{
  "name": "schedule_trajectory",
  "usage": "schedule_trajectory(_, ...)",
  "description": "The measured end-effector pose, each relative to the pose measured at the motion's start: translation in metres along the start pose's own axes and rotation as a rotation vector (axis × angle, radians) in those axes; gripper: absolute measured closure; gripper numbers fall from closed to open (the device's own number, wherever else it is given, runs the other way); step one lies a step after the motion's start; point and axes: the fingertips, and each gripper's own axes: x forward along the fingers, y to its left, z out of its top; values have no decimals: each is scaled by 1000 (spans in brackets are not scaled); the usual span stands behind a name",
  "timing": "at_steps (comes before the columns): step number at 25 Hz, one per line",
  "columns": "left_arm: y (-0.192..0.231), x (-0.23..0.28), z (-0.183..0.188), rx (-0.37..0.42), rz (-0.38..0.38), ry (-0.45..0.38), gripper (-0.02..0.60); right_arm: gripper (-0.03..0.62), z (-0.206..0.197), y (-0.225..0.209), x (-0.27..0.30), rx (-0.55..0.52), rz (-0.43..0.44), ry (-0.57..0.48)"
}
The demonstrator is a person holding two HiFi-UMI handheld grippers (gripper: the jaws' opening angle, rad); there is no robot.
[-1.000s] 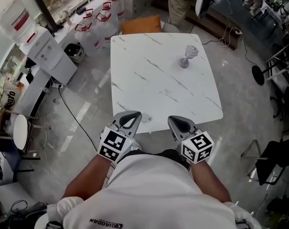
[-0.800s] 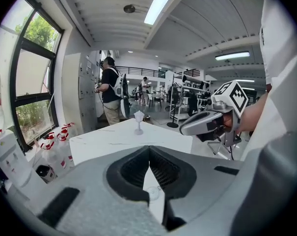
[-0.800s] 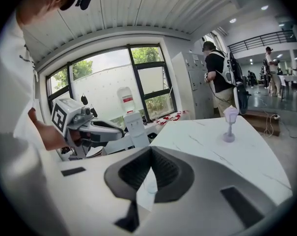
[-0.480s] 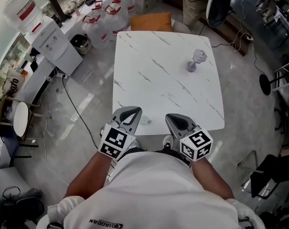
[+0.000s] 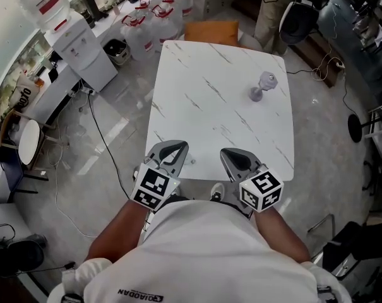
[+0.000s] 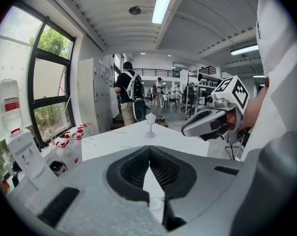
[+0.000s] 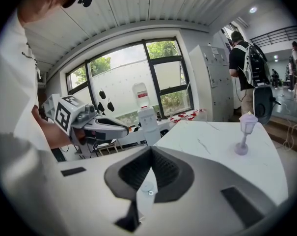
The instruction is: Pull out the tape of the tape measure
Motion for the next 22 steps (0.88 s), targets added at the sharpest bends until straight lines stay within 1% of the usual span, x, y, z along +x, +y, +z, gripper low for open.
schedule_trajectory(6, -6, 2, 2, 46, -9, 15, 577, 588, -2, -3, -3, 7, -5, -14)
schedule_trajectory(14, -5, 2, 2, 65, -8, 25, 575, 588, -3, -4, -6, 32, -22, -40)
schedule_trajectory(19, -8, 1, 4, 73, -23, 19, 537, 588, -4, -4, -9, 37, -29, -46)
schedule_trajectory(22, -12, 2, -1, 75, -44, 31, 487, 588, -4, -2, -9, 36, -31, -46)
